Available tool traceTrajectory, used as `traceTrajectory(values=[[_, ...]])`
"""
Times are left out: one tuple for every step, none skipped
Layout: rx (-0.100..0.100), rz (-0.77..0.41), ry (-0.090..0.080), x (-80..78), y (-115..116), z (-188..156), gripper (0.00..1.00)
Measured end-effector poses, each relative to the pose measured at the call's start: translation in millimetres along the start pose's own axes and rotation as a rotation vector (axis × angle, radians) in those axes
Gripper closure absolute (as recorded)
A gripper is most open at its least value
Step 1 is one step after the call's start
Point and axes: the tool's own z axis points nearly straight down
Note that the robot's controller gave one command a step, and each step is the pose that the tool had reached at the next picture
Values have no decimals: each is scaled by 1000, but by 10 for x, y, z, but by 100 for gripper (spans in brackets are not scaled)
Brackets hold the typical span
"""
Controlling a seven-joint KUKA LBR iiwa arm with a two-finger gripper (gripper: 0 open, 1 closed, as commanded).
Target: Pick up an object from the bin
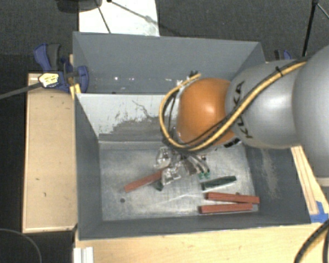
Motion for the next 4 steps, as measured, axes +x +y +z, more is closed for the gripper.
traceTrajectory(values=[[0, 2, -1, -4, 0, -181, 100], [1, 2, -5, -15, -1, -314, 100], [1, 3, -6, -17, -1, -422, 100], [1, 5, -7, -21, -1, -506, 100]])
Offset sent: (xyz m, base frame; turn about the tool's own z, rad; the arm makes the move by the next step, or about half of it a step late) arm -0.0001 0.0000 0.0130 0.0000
